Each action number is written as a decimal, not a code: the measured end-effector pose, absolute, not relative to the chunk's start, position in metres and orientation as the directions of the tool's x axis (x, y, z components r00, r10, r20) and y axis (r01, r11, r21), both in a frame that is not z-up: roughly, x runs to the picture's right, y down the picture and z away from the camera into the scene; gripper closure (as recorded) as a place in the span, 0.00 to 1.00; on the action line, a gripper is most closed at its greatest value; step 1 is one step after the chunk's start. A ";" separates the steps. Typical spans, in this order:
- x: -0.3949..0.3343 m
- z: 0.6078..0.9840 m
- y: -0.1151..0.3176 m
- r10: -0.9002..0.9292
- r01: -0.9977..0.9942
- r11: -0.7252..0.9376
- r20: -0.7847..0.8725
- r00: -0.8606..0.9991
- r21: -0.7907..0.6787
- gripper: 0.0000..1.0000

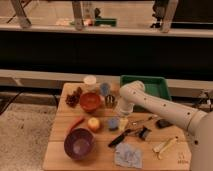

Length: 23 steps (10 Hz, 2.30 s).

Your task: Place sponge in red bowl

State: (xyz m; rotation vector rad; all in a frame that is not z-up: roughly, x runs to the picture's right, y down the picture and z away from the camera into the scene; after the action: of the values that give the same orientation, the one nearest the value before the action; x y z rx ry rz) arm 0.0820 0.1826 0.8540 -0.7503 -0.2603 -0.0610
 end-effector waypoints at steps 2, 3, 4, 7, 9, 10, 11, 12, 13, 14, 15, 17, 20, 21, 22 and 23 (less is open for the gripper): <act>0.078 0.855 0.185 0.031 0.153 0.727 0.256 0.966 -0.669 0.20; 0.077 0.855 0.186 0.029 0.155 0.726 0.255 0.966 -0.670 0.20; 0.076 0.855 0.186 0.025 0.158 0.724 0.255 0.967 -0.671 0.20; 0.074 0.856 0.188 0.018 0.165 0.721 0.257 0.966 -0.673 0.25; 0.074 0.856 0.189 0.017 0.167 0.720 0.257 0.966 -0.673 0.43; 0.074 0.856 0.189 0.018 0.166 0.720 0.257 0.966 -0.673 0.55; 0.074 0.857 0.190 0.020 0.164 0.720 0.256 0.966 -0.674 0.63; 0.075 0.857 0.189 0.021 0.162 0.720 0.256 0.967 -0.674 0.74; 0.076 0.857 0.189 0.022 0.162 0.721 0.256 0.966 -0.674 0.84; 0.076 0.857 0.189 0.022 0.162 0.720 0.256 0.966 -0.674 0.94; 0.077 0.856 0.190 0.023 0.162 0.720 0.256 0.966 -0.675 1.00; 0.078 0.856 0.190 0.024 0.161 0.719 0.256 0.966 -0.676 1.00; 0.080 0.854 0.190 0.026 0.162 0.720 0.259 0.966 -0.675 1.00; 0.080 0.853 0.189 0.025 0.164 0.721 0.262 0.965 -0.674 1.00; 0.080 0.851 0.189 0.025 0.166 0.721 0.265 0.964 -0.672 1.00; 0.080 0.849 0.189 0.024 0.167 0.723 0.266 0.964 -0.671 1.00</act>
State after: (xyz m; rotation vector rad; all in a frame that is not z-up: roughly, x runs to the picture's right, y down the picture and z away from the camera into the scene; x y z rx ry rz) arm 0.0802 0.1891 0.8492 -0.7611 -0.2650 -0.0800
